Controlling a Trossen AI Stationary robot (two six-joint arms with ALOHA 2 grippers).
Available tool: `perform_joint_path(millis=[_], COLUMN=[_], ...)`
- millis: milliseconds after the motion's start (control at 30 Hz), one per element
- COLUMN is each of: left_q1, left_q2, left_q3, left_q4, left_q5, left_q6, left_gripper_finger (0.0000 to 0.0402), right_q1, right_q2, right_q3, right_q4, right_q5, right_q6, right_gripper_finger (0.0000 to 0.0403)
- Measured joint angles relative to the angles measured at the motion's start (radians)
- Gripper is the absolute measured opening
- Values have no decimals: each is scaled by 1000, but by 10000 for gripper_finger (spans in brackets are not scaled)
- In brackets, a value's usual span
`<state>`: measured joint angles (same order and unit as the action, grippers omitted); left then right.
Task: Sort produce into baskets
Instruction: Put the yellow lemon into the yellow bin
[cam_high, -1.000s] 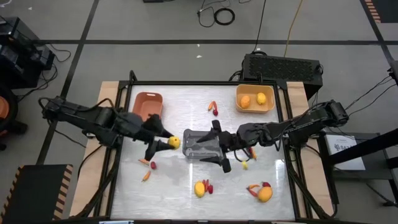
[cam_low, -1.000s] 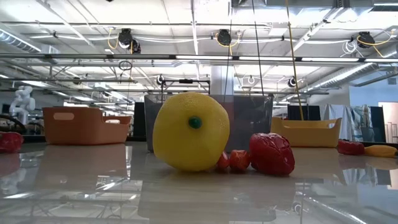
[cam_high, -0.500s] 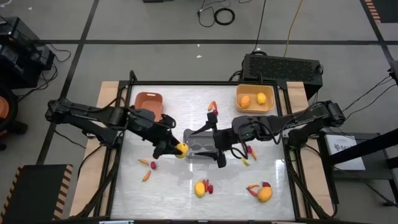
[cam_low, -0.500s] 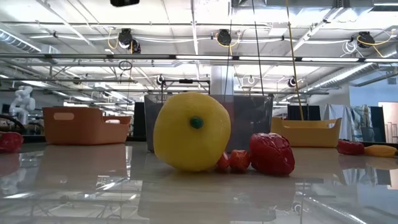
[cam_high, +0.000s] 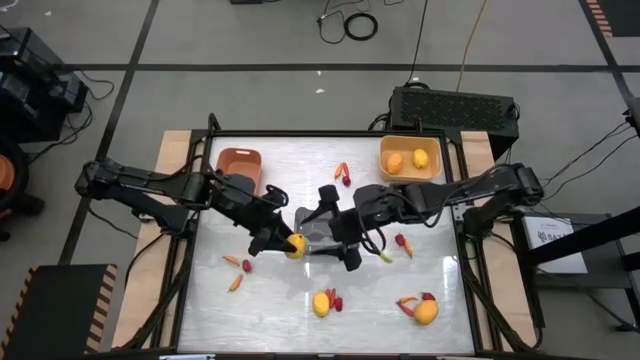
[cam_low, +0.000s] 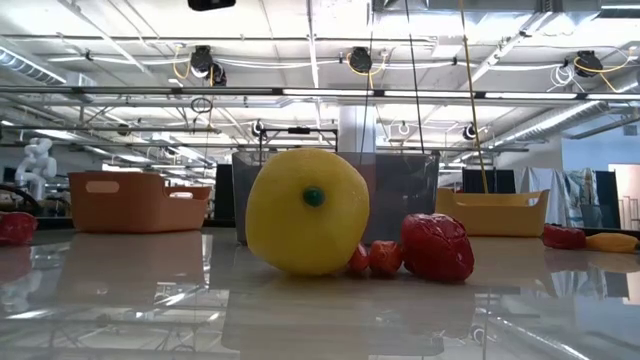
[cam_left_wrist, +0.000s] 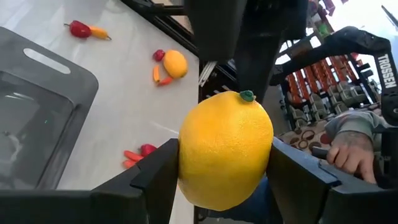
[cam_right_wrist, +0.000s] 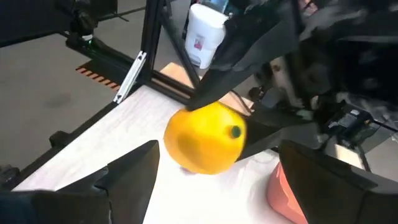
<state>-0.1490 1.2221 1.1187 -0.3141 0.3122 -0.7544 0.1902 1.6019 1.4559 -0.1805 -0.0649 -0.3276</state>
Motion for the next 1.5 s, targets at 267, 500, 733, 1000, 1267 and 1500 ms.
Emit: perform_joint_path(millis=[267, 500, 733, 1000, 1267, 1500], left_q1=[6, 13, 12, 13, 14, 99], left_q2=[2, 3, 3, 3, 3, -65], left_q3=[0, 0, 0, 0, 0, 0], left_q4=[-12, -8, -9, -12, -8, -201], left_q5=[-3, -8, -10, -35, -60, -102], left_q6=[0, 0, 4, 18, 18, 89], left_gripper_finger=[221, 221, 221, 221, 264, 286], right_q1=[-7, -7, -12, -12, -13, -60], right_q2=[57, 79, 80, 79, 72, -4], right_q3=[0, 0, 0, 0, 0, 0], right_q4=[113, 116, 117, 89, 85, -89], right_q5=[-66, -60, -12, -10, -7, -8], right_q6=[6, 2, 1, 10, 47, 151], right_gripper_finger=[325, 325, 311, 238, 203, 207])
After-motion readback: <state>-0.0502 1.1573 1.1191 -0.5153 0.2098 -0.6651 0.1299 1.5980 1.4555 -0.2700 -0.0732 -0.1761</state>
